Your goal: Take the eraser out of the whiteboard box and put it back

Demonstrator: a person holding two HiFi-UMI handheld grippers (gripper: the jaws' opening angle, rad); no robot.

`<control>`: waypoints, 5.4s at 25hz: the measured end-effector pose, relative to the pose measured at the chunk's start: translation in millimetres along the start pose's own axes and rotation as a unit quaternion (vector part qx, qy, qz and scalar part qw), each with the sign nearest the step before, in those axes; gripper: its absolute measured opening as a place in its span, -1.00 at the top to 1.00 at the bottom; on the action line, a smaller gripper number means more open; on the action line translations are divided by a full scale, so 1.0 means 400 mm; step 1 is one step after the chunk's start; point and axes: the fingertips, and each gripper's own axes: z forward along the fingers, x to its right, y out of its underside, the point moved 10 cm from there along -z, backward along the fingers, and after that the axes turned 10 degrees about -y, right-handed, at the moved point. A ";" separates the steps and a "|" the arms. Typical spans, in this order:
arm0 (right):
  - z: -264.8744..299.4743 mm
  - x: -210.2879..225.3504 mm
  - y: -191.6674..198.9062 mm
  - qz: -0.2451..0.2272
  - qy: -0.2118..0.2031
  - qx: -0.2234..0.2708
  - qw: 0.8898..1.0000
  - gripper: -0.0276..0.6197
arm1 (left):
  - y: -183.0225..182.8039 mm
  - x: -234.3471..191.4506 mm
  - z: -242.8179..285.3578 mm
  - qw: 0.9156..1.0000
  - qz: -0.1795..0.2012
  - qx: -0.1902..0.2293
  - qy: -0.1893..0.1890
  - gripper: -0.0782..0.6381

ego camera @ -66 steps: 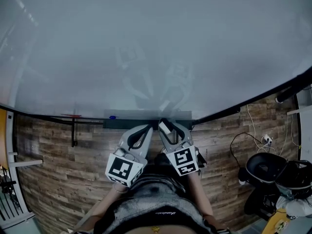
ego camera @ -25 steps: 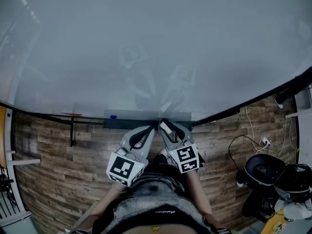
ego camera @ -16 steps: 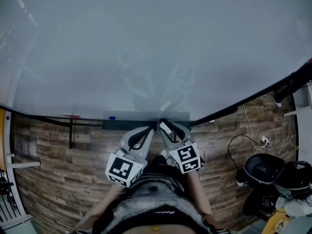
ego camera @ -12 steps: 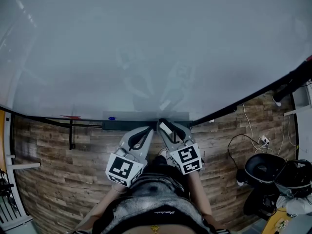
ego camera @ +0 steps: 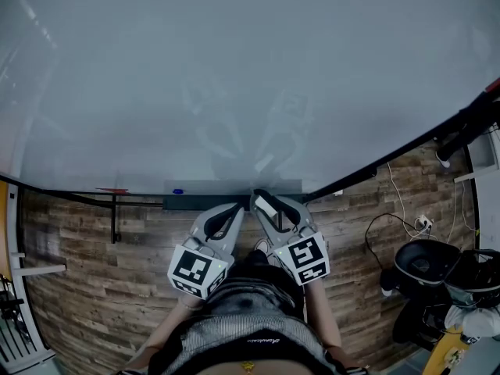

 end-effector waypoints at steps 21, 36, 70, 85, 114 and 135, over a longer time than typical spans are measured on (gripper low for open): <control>-0.086 -0.033 -0.126 -0.016 -0.008 0.020 1.000 0.42 | 0.004 -0.004 -0.002 1.000 0.005 0.002 0.001 0.78; -0.120 -0.052 -0.216 -0.027 -0.021 0.040 0.999 0.42 | 0.018 -0.008 0.001 1.000 0.002 -0.025 0.000 0.78; -0.165 -0.104 -0.236 -0.042 -0.024 0.034 0.998 0.42 | 0.026 0.018 -0.041 1.000 0.016 -0.005 -0.004 0.78; -0.117 -0.055 -0.215 -0.029 -0.024 0.021 0.999 0.42 | 0.024 -0.002 -0.006 1.000 0.007 -0.017 -0.004 0.78; -0.009 0.006 -0.060 -0.021 -0.030 -0.022 0.999 0.42 | 0.030 -0.009 -0.003 1.000 0.000 -0.021 -0.009 0.78; 0.067 0.037 0.081 0.029 -0.034 -0.061 0.997 0.41 | 0.041 -0.020 0.006 0.999 -0.007 -0.032 -0.009 0.78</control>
